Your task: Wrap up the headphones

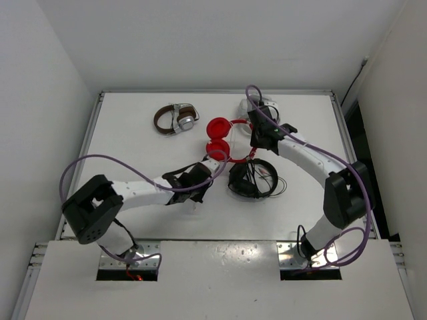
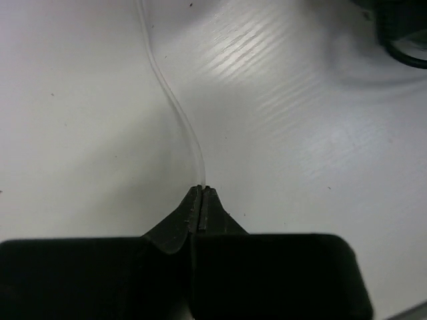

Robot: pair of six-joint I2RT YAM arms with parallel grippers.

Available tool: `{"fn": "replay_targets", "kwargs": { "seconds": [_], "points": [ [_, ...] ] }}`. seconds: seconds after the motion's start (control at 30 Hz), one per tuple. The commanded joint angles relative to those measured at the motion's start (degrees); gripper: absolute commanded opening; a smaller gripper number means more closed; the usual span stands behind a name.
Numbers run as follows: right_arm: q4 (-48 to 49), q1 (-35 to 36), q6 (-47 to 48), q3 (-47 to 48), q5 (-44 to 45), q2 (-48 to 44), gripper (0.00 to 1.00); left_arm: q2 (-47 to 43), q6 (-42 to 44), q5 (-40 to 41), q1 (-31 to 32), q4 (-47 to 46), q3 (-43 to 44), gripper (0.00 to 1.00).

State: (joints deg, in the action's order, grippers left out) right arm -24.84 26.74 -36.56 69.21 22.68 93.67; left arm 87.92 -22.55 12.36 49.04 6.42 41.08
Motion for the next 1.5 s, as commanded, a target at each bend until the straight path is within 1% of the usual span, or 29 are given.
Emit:
{"fn": "replay_targets", "kwargs": {
  "seconds": [0.0,0.07,0.1,0.13,0.2,0.4,0.53,0.7,0.83,0.9,0.97,1.07,1.1,1.2,1.37,1.47],
  "points": [
    [6.3,0.86,0.78,-0.13,2.8,-3.49,0.0,-6.34,11.87,-4.17,0.01,4.65,3.03,0.0],
    [6.3,1.47,0.78,-0.13,3.59,-3.49,0.0,-10.82,15.15,-6.46,0.01,5.27,4.35,0.0],
    [6.82,1.47,1.39,-0.13,3.6,-2.97,0.0,-12.23,18.56,-9.95,0.01,5.27,5.06,0.0],
    [6.82,2.08,1.4,-0.13,4.12,-2.96,0.0,-14.59,19.9,-11.12,0.01,6.23,5.67,0.0],
    [6.82,2.7,1.92,0.39,5.27,-2.35,0.0,-16.28,21.92,-13.41,0.53,7.46,6.55,0.0],
    [6.82,5.16,3.25,0.4,8.52,-1.83,0.0,-18.92,22.98,-12.89,1.06,8.17,8.92,0.0],
    [6.83,6.3,3.77,1.54,9.23,-1.12,0.0,-18.93,24.39,-15.26,1.06,7.65,10.34,0.0],
    [7.35,8.33,5.61,0.76,9.23,-1.12,0.0,-17.17,24.92,-12.01,0.01,5.2,13.15,0.0],
    [9.63,10.26,6.85,-1.97,9.23,-3.4,0.0,-15.77,25.45,-10.78,-3.24,3.0,16.22,0.0],
    [10.25,10.78,7.46,-2.76,9.23,-4.19,0.0,-15.15,24.14,-10.78,-6.05,1.59,17.28,0.0],
    [10.78,10.79,8.17,-3.99,6.86,-4.89,0.0,-14.36,23.34,-11.3,-8.59,0.53,18.59,0.0],
    [11.31,10.79,8.69,-4.6,5.28,-6.04,0.0,-11.47,21.32,-11.31,-11.15,0.01,20.79,0.0],
    [11.31,10.79,9.3,-4.61,5.27,-6.56,0.0,-10.85,20.71,-12.09,-12.98,-0.52,21.4,0.0],
    [11.92,10.79,9.92,-5.83,1.85,-7.62,0.0,-8.65,20.7,-13.41,-15.98,-1.76,23.51,0.0],
    [12.45,11.31,12.47,-6.37,-3.94,-7.62,0.0,-5.31,21.23,-13.41,-18.0,-3.42,27.47,0.0],
    [12.45,11.84,13.08,-6.37,-5.36,-7.62,0.0,-3.29,22.28,-13.94,-19.24,-3.95,29.49,0.0]
  ]
}}
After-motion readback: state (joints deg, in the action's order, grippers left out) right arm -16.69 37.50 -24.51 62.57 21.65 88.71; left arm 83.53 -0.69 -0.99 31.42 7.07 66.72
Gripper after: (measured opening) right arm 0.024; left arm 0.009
